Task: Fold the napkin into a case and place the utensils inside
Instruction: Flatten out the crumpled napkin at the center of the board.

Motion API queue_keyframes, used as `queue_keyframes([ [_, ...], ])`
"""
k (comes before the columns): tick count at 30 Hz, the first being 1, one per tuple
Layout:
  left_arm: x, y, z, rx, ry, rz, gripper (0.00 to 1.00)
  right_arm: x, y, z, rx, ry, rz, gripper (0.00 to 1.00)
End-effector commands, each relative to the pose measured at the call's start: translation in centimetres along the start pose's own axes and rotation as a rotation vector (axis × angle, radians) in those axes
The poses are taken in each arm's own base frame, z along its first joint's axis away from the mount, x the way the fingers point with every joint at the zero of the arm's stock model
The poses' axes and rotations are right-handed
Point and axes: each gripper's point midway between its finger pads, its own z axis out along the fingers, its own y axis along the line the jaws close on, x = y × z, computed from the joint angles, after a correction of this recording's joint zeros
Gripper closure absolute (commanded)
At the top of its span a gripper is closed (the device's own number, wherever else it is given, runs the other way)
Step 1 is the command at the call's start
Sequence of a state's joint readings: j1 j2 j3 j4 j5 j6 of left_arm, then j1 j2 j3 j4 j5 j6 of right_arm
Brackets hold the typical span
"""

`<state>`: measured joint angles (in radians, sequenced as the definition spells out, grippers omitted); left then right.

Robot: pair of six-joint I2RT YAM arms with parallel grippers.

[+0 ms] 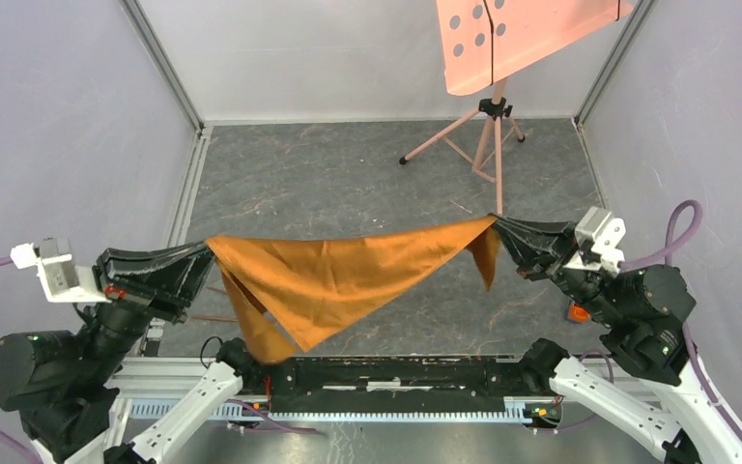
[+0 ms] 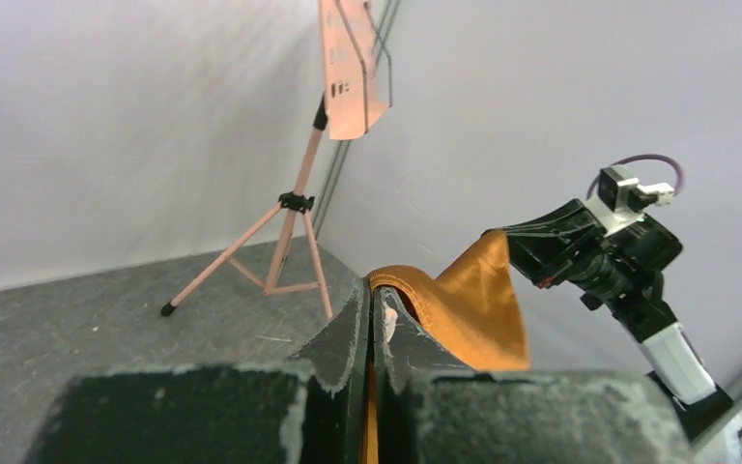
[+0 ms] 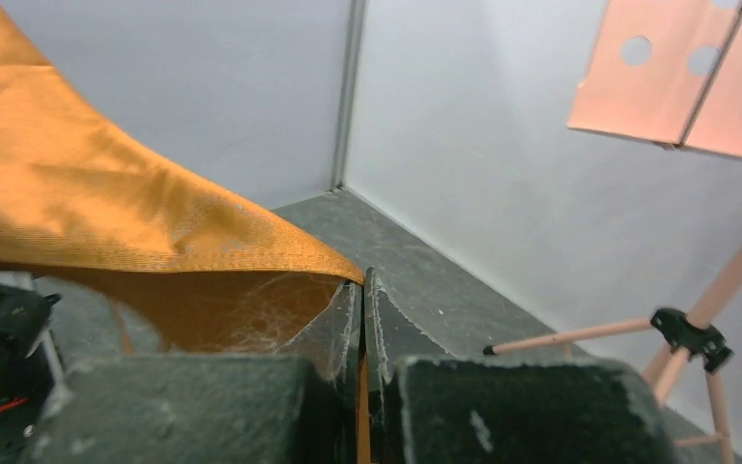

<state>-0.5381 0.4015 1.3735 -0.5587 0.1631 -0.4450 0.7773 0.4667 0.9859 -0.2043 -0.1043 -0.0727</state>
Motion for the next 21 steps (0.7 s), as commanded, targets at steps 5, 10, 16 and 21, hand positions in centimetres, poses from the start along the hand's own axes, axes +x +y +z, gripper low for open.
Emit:
queue_keyframes([
  [5, 5.9, 13.2, 5.9, -0.609, 0.138, -0.02, 0.98, 6.6, -10.3, 0.8, 0.648, 0.232, 0.029, 1.0],
  [10, 13.0, 22.2, 10.3, -0.933, 0.38, 0.134, 0.98, 17.5, -13.1, 1.7, 0.831, 0.483, -0.073, 1.0],
  [16, 25.9, 35.2, 11.9, -1.131, 0.735, -0.029, 0.89, 30.2, -17.7, 1.2, 0.898, 0.811, -0.089, 0.86],
  [21, 28.0, 35.9, 13.8, -1.052, 0.855, -0.037, 0.32, 32.6, -17.6, 1.7, 0.829, 1.057, -0.12, 0.31],
])
